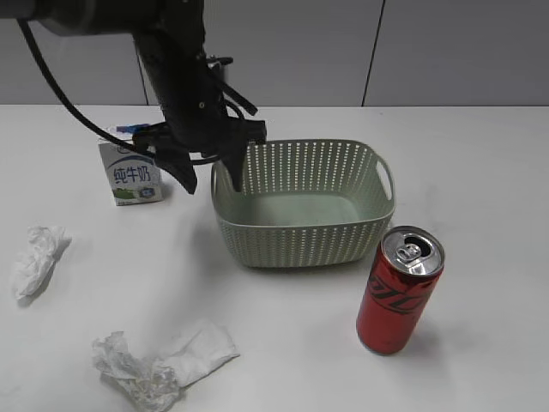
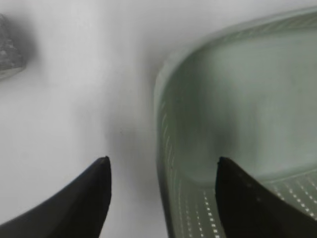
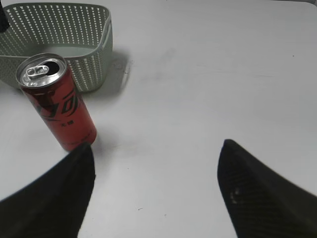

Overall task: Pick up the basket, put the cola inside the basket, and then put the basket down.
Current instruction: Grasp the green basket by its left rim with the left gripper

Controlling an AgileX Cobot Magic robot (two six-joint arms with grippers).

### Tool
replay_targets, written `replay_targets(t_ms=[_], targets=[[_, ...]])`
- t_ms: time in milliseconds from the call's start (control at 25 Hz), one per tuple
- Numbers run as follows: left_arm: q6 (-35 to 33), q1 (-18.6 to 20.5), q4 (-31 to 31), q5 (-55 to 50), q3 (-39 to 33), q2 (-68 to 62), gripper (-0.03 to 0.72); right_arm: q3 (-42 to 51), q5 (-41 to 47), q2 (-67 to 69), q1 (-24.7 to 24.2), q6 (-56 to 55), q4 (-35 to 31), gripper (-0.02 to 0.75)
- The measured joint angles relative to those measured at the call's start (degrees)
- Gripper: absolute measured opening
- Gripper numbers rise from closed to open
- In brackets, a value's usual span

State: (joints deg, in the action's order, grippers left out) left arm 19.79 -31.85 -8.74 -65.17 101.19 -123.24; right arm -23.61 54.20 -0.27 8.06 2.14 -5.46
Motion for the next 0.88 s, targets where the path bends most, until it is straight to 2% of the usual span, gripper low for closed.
replay_targets(t_ms=[200, 320, 720, 800, 880], targets=[[1.7, 0.0, -0.2, 0.8, 0.0, -4.2, 0.496, 0.0, 0.0, 0.0, 0.0, 0.0, 0.0, 0.585], [3.5, 0.0, -0.2, 1.4, 0.0, -5.3, 0.445, 0.0, 0.0, 0.0, 0.0, 0.0, 0.0, 0.585], [3.9, 0.0, -2.4, 2.2, 0.0, -5.4, 0.050, 0.0, 0.0, 0.0, 0.0, 0.0, 0.0, 0.585], [4.1, 0.0, -2.5, 2.2, 0.0, -5.4, -0.001, 0.0, 0.0, 0.0, 0.0, 0.0, 0.0, 0.585], [4.1, 0.0, -2.6, 1.9, 0.0, -5.4, -0.004, 0.0, 0.0, 0.0, 0.0, 0.0, 0.0, 0.585]])
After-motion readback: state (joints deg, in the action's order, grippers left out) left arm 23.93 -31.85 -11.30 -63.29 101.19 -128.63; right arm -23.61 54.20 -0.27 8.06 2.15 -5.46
